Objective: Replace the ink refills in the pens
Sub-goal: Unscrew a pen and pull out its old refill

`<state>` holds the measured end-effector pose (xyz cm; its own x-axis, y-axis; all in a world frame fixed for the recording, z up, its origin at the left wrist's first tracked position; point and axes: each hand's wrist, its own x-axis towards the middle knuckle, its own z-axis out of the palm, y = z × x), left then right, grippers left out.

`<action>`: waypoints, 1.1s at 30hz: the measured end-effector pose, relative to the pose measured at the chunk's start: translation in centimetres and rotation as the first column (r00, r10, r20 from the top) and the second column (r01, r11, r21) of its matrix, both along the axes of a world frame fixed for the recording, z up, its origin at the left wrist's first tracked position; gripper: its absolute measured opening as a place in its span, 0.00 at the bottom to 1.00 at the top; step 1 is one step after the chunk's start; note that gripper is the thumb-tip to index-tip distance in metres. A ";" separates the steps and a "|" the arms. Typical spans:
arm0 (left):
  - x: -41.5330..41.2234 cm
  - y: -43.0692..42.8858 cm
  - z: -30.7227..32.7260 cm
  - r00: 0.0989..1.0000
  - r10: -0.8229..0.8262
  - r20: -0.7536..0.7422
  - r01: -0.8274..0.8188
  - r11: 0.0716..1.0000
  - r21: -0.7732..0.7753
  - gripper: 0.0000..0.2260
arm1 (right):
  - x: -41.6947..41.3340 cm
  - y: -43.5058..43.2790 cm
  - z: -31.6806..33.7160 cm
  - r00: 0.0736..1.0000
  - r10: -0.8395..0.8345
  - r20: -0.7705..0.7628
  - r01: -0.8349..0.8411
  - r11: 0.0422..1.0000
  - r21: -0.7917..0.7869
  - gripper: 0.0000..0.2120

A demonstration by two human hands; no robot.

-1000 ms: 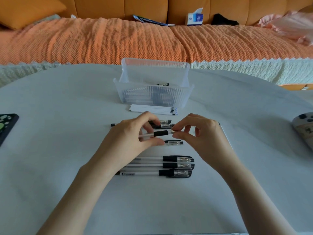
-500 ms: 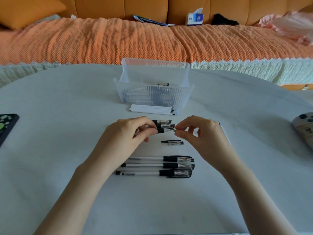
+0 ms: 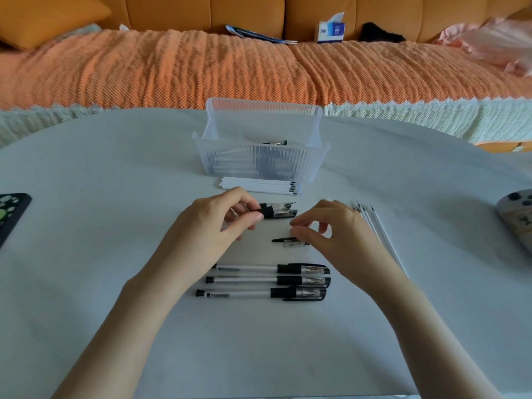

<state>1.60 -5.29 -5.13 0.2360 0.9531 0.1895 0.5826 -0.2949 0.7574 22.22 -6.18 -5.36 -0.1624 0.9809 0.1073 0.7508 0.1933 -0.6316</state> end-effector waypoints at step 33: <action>0.8 -0.5 0.0 0.993 -0.080 -0.091 0.081 0.997 0.011 0.04 | 4.6 1.0 2.0 0.776 -0.497 -0.389 0.523 0.851 -0.045 0.05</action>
<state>2.44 -5.78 -5.15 0.3289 0.9276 0.1773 0.6225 -0.3541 0.6979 26.86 -5.18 -3.41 0.4250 0.8975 0.1179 0.4606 -0.1023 -0.8817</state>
